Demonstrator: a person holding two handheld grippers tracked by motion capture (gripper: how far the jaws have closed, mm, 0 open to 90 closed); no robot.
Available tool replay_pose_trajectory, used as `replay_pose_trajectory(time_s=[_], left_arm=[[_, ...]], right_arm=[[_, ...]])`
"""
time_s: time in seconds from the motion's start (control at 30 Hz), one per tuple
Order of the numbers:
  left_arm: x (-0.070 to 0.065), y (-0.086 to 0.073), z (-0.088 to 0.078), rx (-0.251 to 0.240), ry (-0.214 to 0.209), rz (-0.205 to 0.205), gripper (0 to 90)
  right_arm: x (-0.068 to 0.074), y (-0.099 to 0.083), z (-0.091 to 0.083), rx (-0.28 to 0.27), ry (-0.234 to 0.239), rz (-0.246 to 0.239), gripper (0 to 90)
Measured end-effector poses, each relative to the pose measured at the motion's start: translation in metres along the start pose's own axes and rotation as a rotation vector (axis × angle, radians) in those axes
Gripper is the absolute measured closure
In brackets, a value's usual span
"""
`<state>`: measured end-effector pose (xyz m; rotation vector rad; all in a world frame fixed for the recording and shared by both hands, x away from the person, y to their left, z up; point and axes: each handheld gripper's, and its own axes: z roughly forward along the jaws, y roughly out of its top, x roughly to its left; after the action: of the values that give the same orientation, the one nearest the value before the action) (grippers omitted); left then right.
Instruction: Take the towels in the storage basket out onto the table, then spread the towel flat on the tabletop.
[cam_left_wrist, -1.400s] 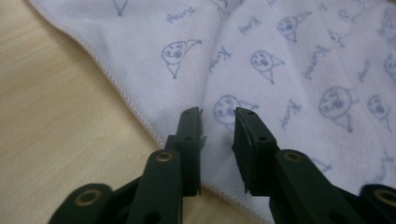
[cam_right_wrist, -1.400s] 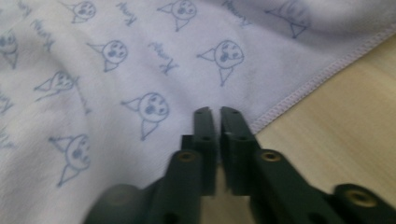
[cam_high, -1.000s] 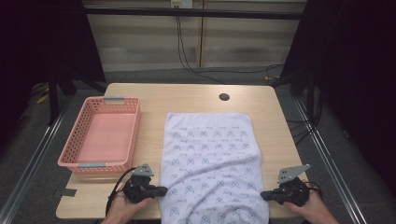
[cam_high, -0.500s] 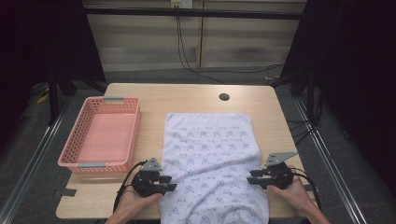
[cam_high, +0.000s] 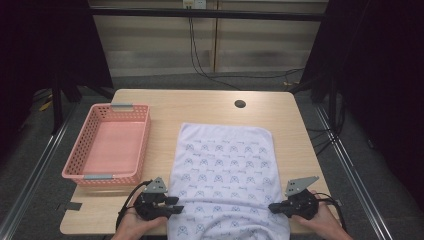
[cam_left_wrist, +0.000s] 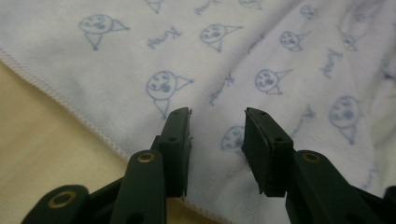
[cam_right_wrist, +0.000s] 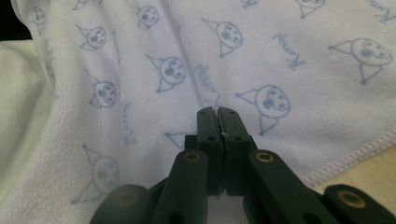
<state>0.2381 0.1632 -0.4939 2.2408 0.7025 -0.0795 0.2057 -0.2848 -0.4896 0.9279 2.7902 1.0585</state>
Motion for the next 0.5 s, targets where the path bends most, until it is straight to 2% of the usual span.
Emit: replay_pose_trajectory(time_s=[0.03, 0.07, 0.1, 0.13, 0.17, 0.2, 0.23, 0.3, 0.37, 0.4, 0.43, 0.47, 0.5], left_arm=[[-0.002, -0.001, -0.001, 0.009, -0.024, -0.001, 61.4], [-0.002, -0.001, -0.001, 0.009, -0.024, -0.001, 66.7], [-0.004, -0.002, -0.002, 0.040, -0.055, 0.004, 66.7], [-0.005, -0.004, -0.003, 0.052, -0.068, 0.010, 79.5], [-0.006, -0.006, -0.004, 0.064, -0.104, 0.002, 82.7], [-0.005, -0.006, -0.005, 0.062, -0.092, 0.007, 84.8], [-0.003, -0.005, -0.006, 0.038, -0.081, -0.009, 83.9], [0.004, 0.003, -0.010, -0.034, -0.060, -0.047, 74.1], [0.009, 0.013, -0.013, -0.083, -0.023, -0.036, 71.3], [0.013, 0.020, -0.013, -0.109, -0.009, -0.060, 69.3], [0.017, 0.024, -0.011, -0.120, 0.011, -0.065, 68.7], [0.021, 0.029, -0.008, -0.127, 0.036, -0.074, 68.6], [0.023, 0.032, -0.005, -0.129, 0.037, -0.085, 68.2]], right_arm=[[-0.001, 0.000, 0.000, -0.002, 0.007, 0.004, 88.6], [-0.001, 0.000, 0.000, -0.002, 0.007, 0.004, 88.6], [-0.002, -0.001, 0.000, -0.005, 0.022, 0.010, 88.1], [-0.003, -0.001, 0.001, -0.004, 0.058, 0.017, 87.0], [-0.002, -0.001, 0.000, -0.001, 0.056, 0.011, 85.8], [-0.002, -0.001, 0.000, 0.000, 0.064, 0.010, 84.2], [-0.002, 0.000, 0.000, -0.005, 0.066, 0.015, 80.2], [-0.005, 0.002, -0.002, -0.042, 0.049, 0.041, 74.4], [-0.011, 0.005, -0.006, -0.111, 0.006, 0.073, 72.2], [-0.014, 0.007, -0.008, -0.129, -0.021, 0.075, 70.9], [-0.019, 0.009, -0.009, -0.148, -0.068, 0.089, 69.3], [-0.024, 0.011, -0.009, -0.160, -0.079, 0.098, 69.3], [-0.029, 0.014, -0.008, -0.169, -0.096, 0.101, 68.3]])
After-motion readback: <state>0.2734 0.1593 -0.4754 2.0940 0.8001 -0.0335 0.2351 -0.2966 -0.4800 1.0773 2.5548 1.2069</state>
